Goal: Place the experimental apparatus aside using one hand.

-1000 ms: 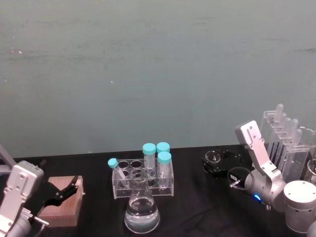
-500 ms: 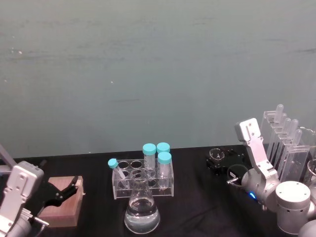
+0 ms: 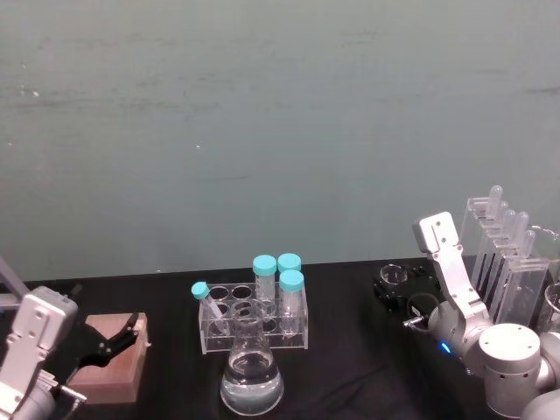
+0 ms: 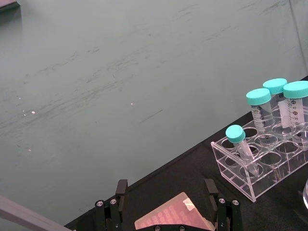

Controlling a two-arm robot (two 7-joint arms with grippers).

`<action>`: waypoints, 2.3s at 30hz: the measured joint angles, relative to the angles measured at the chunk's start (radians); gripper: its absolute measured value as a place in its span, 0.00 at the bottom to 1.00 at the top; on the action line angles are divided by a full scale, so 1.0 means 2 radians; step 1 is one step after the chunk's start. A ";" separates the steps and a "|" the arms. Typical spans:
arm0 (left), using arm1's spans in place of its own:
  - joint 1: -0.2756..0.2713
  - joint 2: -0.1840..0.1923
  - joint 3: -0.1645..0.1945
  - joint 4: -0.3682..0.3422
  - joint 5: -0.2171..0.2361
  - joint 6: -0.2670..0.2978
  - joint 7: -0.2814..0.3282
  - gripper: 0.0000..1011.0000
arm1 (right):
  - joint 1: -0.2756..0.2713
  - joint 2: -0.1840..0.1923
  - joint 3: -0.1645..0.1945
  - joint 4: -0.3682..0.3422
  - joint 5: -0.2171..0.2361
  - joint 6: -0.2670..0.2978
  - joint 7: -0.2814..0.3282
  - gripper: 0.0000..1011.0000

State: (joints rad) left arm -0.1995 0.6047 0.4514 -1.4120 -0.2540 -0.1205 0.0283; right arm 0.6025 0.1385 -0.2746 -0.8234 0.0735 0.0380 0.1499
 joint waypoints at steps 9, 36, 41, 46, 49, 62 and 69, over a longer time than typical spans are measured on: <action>0.000 0.000 0.000 0.000 0.000 0.000 0.000 0.99 | 0.009 -0.006 0.010 0.018 -0.015 0.000 -0.017 0.55; 0.000 0.000 0.000 0.000 0.000 0.000 0.000 0.99 | 0.007 -0.010 0.044 0.026 -0.047 0.014 -0.034 0.55; 0.000 0.000 0.000 0.000 0.000 0.000 0.000 0.99 | 0.008 -0.010 0.049 0.030 -0.054 0.014 -0.035 0.55; 0.000 0.000 0.000 0.000 0.000 0.000 0.000 0.99 | 0.008 -0.011 0.054 0.031 -0.059 0.014 -0.035 0.55; 0.000 0.000 0.000 0.000 0.000 0.000 0.000 0.99 | 0.008 -0.011 0.056 0.033 -0.061 0.012 -0.030 0.55; 0.000 0.000 0.000 0.000 0.000 0.000 0.000 0.99 | 0.011 -0.011 0.056 0.038 -0.061 -0.004 0.003 0.55; 0.000 0.000 0.000 0.000 0.000 0.000 0.000 0.99 | 0.012 -0.013 0.057 0.039 -0.064 -0.001 0.000 0.55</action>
State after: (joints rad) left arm -0.1995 0.6047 0.4514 -1.4120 -0.2539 -0.1205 0.0283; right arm 0.6268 0.1131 -0.1600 -0.7457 -0.0554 0.0363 0.1493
